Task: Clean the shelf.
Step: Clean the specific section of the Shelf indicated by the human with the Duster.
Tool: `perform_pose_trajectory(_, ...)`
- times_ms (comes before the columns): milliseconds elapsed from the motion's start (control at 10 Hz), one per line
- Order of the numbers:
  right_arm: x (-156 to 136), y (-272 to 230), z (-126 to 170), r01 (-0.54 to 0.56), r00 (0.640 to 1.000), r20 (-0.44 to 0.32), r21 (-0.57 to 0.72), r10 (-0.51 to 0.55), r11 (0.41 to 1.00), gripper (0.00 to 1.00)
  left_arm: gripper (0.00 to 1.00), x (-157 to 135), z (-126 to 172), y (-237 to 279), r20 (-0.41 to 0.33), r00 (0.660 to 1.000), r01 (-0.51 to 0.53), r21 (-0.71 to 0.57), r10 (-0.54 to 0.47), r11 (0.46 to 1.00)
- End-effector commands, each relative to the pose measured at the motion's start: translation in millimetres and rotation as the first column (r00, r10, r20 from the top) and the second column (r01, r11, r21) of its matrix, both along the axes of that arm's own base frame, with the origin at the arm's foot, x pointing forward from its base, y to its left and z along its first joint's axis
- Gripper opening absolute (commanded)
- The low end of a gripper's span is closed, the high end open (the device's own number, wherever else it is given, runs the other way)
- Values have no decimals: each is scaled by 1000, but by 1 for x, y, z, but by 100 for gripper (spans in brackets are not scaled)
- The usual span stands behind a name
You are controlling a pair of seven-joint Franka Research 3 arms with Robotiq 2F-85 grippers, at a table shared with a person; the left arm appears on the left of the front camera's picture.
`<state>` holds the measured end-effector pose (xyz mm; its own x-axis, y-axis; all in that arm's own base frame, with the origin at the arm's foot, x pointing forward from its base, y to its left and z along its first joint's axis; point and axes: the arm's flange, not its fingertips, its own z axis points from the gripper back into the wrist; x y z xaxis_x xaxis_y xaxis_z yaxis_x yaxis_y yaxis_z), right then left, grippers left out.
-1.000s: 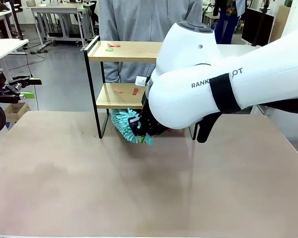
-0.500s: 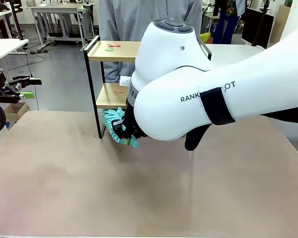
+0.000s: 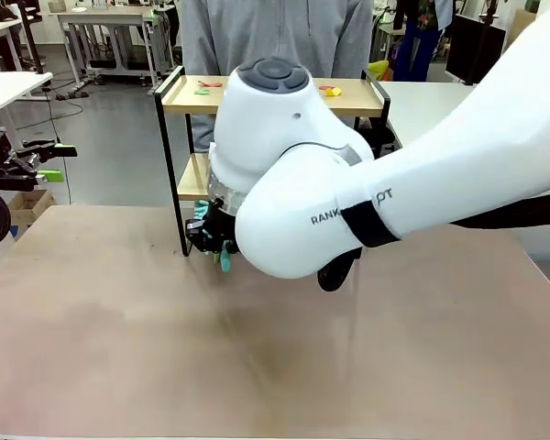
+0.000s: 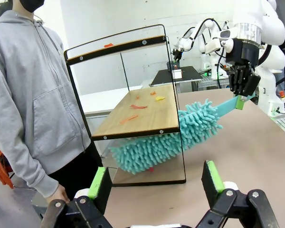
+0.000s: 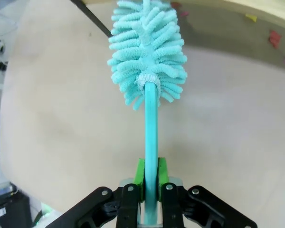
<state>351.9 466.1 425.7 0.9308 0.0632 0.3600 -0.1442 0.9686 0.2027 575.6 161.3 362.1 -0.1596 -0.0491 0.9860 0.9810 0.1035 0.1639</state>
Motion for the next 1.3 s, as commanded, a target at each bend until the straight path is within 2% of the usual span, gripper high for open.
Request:
perform_pose_trajectory(0, 7, 33, -11, 90, 993, 81, -5, -89, 996, 13, 100, -2, 2, -3, 5, 1000, -3, 6, 3, 1000)
perform_pose_trajectory(300, 20, 57, -33, 130, 984, 126, -6, -128, 992, 13, 100, -2, 2, -3, 5, 1000, -3, 6, 3, 1000)
perform_pose_trajectory(500, 23, 62, -44, 143, 981, 129, 4, -143, 990, 13, 100, -2, 2, -3, 5, 1000, -3, 6, 3, 1000)
perform_pose_trajectory(1200, 37, 69, -82, 151, 988, 46, -5, -151, 989, 13, 100, -2, 2, -3, 5, 1000, -3, 6, 3, 1000)
